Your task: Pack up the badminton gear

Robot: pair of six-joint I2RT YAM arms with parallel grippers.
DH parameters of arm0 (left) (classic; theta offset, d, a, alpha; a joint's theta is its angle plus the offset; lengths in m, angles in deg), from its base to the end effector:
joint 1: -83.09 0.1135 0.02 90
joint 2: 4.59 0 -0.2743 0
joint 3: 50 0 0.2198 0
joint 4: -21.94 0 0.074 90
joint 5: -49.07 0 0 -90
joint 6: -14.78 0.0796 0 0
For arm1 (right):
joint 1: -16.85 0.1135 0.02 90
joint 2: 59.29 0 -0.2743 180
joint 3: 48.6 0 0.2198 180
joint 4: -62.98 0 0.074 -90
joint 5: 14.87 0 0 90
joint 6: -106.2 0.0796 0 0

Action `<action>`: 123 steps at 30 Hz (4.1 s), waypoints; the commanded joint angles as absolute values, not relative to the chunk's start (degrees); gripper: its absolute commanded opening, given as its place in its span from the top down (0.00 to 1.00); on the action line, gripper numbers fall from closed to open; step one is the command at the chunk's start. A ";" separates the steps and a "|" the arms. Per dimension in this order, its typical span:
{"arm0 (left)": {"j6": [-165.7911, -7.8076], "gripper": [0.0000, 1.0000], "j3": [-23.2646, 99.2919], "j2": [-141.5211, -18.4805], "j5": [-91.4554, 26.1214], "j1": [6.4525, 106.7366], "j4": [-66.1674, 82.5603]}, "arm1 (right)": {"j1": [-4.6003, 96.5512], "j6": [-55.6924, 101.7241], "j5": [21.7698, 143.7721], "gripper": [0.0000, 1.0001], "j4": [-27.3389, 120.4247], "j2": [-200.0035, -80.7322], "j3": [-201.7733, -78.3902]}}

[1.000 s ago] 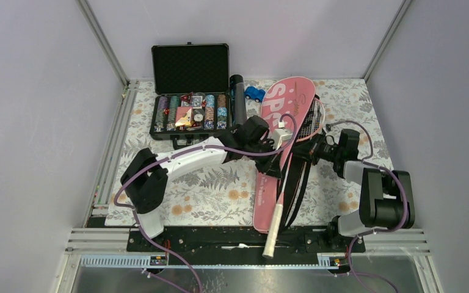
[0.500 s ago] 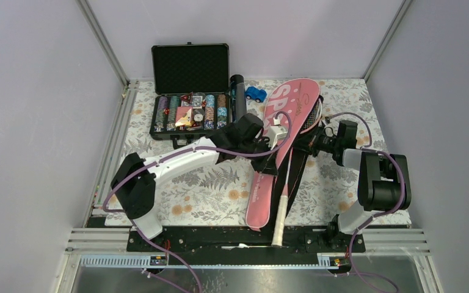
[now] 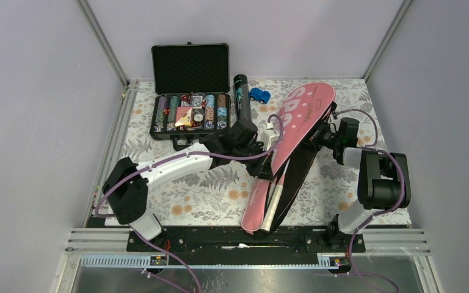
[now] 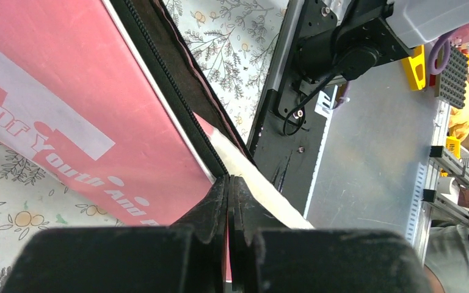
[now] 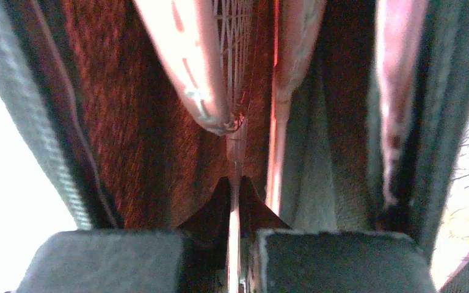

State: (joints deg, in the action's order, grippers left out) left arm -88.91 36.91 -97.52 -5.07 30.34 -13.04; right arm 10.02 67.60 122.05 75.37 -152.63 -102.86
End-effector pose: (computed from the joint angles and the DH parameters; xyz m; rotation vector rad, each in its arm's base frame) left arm 0.1791 -0.3125 0.2735 1.1600 2.1892 -1.2754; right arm 0.3259 0.0195 0.1911 0.5196 2.0633 1.3060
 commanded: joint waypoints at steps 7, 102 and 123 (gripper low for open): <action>-92.51 1.00 37.92 -92.33 -2.96 30.09 -9.89 | 9.72 64.85 115.15 1.00 82.18 -155.63 -105.98; -108.83 0.30 20.08 -79.17 -68.64 2.30 -13.48 | 25.11 69.95 89.61 0.57 38.06 -107.48 -83.82; -123.64 0.65 15.84 -93.75 -37.45 14.18 9.48 | 29.39 74.64 87.10 0.44 54.07 -119.62 -75.71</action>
State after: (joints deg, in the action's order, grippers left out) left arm -122.68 14.25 -91.31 -46.03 14.58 0.38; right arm 27.63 73.72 90.68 52.15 -117.66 -77.62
